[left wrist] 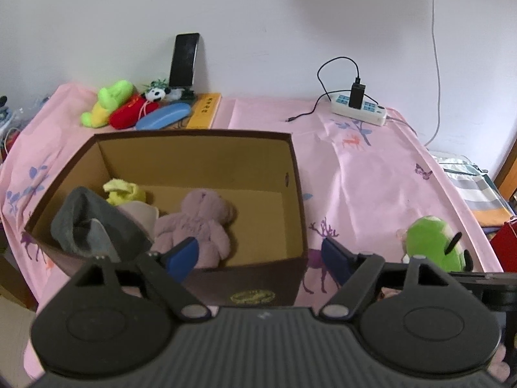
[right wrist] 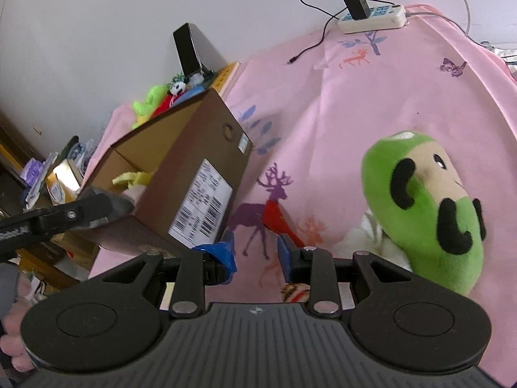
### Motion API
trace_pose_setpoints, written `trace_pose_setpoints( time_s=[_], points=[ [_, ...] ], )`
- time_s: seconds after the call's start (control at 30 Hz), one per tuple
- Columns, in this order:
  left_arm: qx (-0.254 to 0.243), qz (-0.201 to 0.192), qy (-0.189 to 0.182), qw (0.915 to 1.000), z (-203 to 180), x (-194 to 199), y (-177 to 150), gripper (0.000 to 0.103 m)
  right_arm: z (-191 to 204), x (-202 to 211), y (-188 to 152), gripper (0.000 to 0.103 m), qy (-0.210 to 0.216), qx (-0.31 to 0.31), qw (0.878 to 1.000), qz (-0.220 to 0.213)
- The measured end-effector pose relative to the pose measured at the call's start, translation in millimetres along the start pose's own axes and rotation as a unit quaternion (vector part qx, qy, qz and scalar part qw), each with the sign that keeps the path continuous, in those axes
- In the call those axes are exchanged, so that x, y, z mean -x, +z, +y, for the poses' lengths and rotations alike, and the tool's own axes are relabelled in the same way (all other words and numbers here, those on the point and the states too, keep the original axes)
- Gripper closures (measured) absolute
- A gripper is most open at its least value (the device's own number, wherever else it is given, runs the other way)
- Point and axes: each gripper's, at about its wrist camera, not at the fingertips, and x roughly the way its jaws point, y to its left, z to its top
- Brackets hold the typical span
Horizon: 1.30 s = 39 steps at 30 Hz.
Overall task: Organize soft objects
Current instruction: 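Move the right gripper back to the pile toward the red rope toy, then grasp the red-and-white rope toy with the right gripper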
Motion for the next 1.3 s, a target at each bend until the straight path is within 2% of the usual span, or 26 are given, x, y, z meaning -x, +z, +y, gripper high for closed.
trace_pose_setpoints(
  time_s=[0.27, 0.33, 0.5, 0.6, 0.67, 0.8, 0.83, 0.87, 0.9, 1.0, 1.13, 1.3],
  points=[
    [-0.012, 0.016, -0.076, 0.9969, -8, 7, -25, 0.023, -15, 6, -6, 0.092, -0.018, 0.010, 1.000, 0.014],
    [-0.021, 0.027, -0.114, 0.9929, -15, 3, -32, 0.023, -16, 5, -7, 0.092, -0.022, 0.016, 0.999, 0.021],
    [-0.051, 0.063, -0.179, 0.9805, -45, -18, -54, 0.023, -18, 6, -9, 0.093, -0.022, 0.023, 0.999, 0.028],
    [-0.066, 0.083, -0.193, 0.9755, -63, -34, -65, 0.023, -20, 5, -9, 0.094, -0.020, 0.021, 0.999, 0.031],
    [-0.076, 0.090, -0.188, 0.9751, -73, -45, -70, 0.027, -20, 5, -10, 0.094, -0.017, 0.019, 0.999, 0.032],
    [-0.073, 0.095, -0.202, 0.9720, -80, -59, -72, 0.031, -24, 5, -9, 0.094, -0.014, 0.011, 0.999, 0.032],
    [-0.072, 0.097, -0.205, 0.9713, -81, -63, -72, 0.037, -23, 5, -9, 0.094, -0.013, 0.011, 0.999, 0.032],
    [-0.074, 0.102, -0.205, 0.9705, -81, -67, -72, 0.052, -23, 5, -9, 0.094, -0.013, 0.012, 0.999, 0.032],
    [-0.075, 0.107, -0.207, 0.9696, -82, -70, -72, 0.059, -23, 5, -10, 0.094, -0.013, 0.013, 0.999, 0.032],
    [-0.066, 0.116, -0.218, 0.9667, -81, -77, -72, 0.067, -22, 4, -10, 0.094, -0.013, 0.012, 0.999, 0.033],
    [-0.055, 0.117, -0.231, 0.9644, -73, -78, -70, 0.085, -22, 3, -9, 0.094, -0.014, 0.006, 0.999, 0.036],
    [-0.027, 0.110, -0.257, 0.9597, -60, -77, -65, 0.087, -18, 2, -4, 0.092, -0.005, -0.008, 0.999, 0.048]
  ],
)
